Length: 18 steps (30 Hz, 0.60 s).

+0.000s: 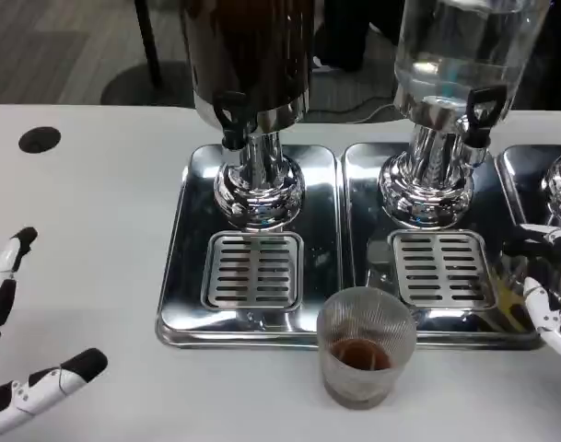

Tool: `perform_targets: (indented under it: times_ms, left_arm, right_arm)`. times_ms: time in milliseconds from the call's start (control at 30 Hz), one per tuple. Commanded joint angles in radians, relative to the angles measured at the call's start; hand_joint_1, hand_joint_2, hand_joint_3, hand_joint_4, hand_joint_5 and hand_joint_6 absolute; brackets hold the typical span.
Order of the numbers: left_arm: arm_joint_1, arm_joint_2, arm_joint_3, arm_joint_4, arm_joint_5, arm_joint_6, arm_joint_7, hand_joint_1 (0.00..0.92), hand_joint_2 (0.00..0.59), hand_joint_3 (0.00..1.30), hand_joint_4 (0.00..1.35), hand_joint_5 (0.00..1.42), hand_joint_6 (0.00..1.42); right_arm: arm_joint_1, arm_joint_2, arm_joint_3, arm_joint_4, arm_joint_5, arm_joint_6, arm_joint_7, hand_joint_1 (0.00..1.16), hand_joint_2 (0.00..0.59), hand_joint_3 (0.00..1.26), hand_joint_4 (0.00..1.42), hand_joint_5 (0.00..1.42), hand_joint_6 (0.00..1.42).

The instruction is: Grasp the cup under the faucet to collect the drink, then remove the cup.

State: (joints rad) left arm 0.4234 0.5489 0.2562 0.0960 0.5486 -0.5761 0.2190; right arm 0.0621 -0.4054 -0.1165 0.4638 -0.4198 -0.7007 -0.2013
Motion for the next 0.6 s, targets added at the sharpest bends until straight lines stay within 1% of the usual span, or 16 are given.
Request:
perform_targets:
  times_ms: [33, 100, 167, 233, 300, 400, 500, 600]
  left_arm:
    - [0.005, -0.016, 0.003, 0.018, -0.018, -0.003, 0.029, 0.000, 0.039, 0.00, 0.00, 0.00, 0.00]
    - [0.010, -0.024, 0.005, 0.017, -0.033, 0.005, 0.023, 0.000, 0.039, 0.00, 0.00, 0.00, 0.00]
    - [0.019, -0.029, 0.006, 0.011, -0.045, 0.011, 0.017, 0.000, 0.039, 0.01, 0.00, 0.00, 0.00]
    - [0.031, -0.035, 0.007, -0.005, -0.035, 0.014, 0.027, 0.000, 0.038, 0.03, 0.00, 0.00, 0.00]
    - [0.041, -0.039, 0.005, -0.022, -0.018, 0.017, 0.036, 0.000, 0.038, 0.03, 0.00, 0.00, 0.00]
    - [0.051, -0.044, -0.002, -0.045, 0.003, 0.020, 0.042, 0.000, 0.040, 0.03, 0.00, 0.00, 0.00]
    - [0.062, -0.043, -0.013, -0.079, 0.032, 0.031, 0.032, 0.000, 0.043, 0.03, 0.00, 0.00, 0.00]
    - [0.077, -0.040, -0.016, -0.108, 0.055, 0.043, 0.023, 0.000, 0.045, 0.04, 0.00, 0.00, 0.00]
  right_arm:
    - [0.001, -0.033, 0.016, -0.035, -0.142, 0.052, -0.132, 0.63, 0.586, 0.42, 0.43, 0.35, 0.28]
    - [0.005, -0.039, 0.028, -0.057, -0.198, 0.090, -0.173, 0.64, 0.586, 0.42, 0.43, 0.34, 0.27]
    - [0.018, -0.031, 0.035, -0.097, -0.258, 0.161, -0.227, 0.66, 0.586, 0.43, 0.41, 0.33, 0.26]
    - [0.033, -0.020, 0.037, -0.132, -0.291, 0.222, -0.262, 0.68, 0.586, 0.43, 0.40, 0.30, 0.23]
    - [0.044, -0.015, 0.041, -0.163, -0.297, 0.273, -0.272, 0.69, 0.586, 0.43, 0.38, 0.28, 0.21]
    - [0.055, -0.018, 0.048, -0.194, -0.289, 0.321, -0.270, 0.71, 0.586, 0.43, 0.36, 0.27, 0.18]
    - [0.061, -0.027, 0.061, -0.216, -0.284, 0.347, -0.253, 0.71, 0.586, 0.43, 0.35, 0.26, 0.17]
    - [0.066, -0.037, 0.076, -0.229, -0.283, 0.355, -0.243, 0.72, 0.586, 0.43, 0.33, 0.25, 0.16]
